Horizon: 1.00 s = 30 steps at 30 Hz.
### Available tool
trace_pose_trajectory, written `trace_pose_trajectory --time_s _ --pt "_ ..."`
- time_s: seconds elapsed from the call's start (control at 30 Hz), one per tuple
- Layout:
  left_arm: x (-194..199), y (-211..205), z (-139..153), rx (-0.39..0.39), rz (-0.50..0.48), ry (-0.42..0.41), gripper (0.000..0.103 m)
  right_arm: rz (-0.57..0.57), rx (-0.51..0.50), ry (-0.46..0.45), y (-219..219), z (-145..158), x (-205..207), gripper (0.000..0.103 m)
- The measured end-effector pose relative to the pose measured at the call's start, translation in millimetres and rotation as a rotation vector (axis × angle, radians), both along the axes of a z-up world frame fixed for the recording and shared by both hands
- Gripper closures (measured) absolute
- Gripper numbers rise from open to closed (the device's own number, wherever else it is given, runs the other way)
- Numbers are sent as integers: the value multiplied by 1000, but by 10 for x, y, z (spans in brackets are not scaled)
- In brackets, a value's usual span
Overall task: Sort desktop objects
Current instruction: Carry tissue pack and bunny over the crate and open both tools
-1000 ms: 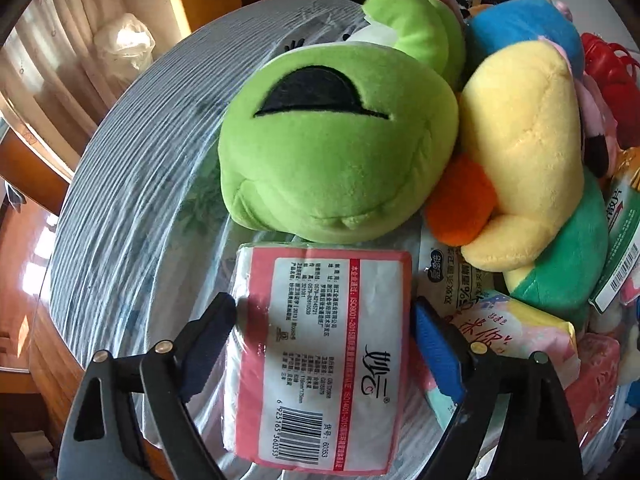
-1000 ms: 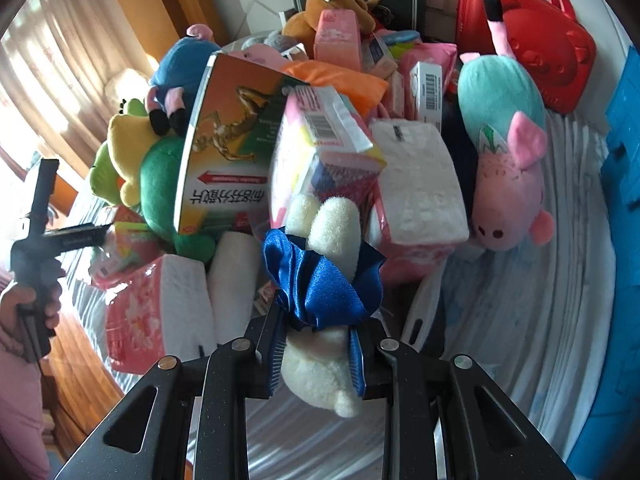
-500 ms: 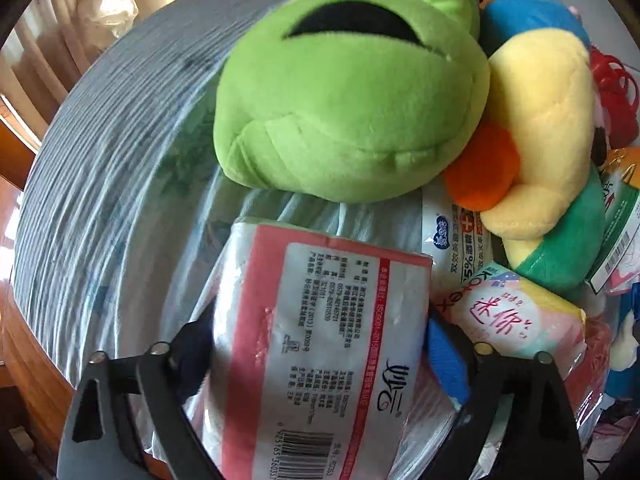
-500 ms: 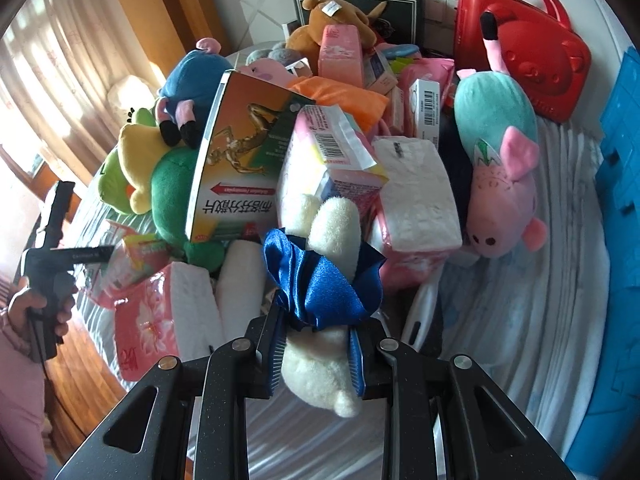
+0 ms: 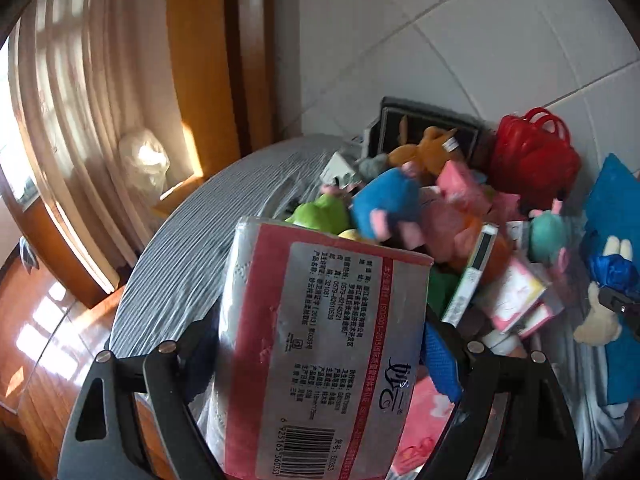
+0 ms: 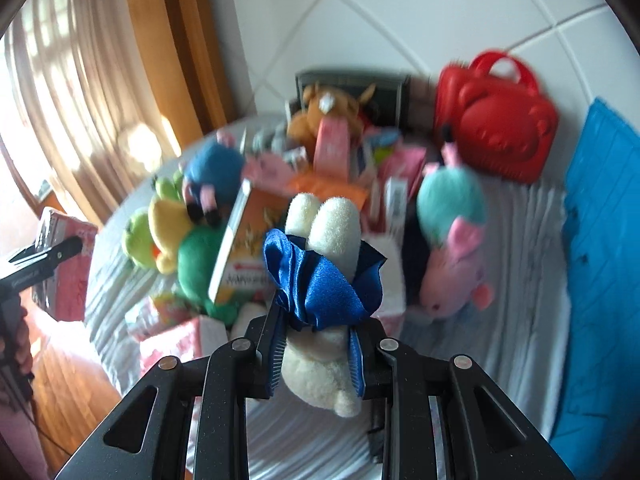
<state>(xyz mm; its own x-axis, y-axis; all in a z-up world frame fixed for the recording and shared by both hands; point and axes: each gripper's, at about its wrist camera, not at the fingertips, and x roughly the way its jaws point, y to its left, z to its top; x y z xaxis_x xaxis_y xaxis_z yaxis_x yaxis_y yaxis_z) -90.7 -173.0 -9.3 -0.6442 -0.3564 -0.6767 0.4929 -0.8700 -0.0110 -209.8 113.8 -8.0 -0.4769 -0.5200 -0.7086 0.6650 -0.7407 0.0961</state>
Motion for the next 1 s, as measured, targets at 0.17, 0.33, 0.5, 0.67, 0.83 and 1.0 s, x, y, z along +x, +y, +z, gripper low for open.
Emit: trace_pose_trajectory --time_s 0.17,0.33,0.5,0.67,0.83,1.0 --pt "-369 815 430 0 -150 104 17 -46 -72 106 450 481 107 77" --pt "-710 1614 803 -14 -320 187 17 -148 -132 186 1120 952 120 77" --pt "-1001 2576 1207 -29 -492 266 17 -273 -165 285 1916 1344 128 77" --pt "-1216 3552 1555 -37 -637 324 17 -402 -165 343 2715 1563 73 77" --pt "-1391 4537 1788 -40 -765 339 17 -521 -136 367 3480 1622 -41 77" --pt "-1562 5266 1672 -36 -840 266 17 -626 -83 344 4188 1504 -270 77"
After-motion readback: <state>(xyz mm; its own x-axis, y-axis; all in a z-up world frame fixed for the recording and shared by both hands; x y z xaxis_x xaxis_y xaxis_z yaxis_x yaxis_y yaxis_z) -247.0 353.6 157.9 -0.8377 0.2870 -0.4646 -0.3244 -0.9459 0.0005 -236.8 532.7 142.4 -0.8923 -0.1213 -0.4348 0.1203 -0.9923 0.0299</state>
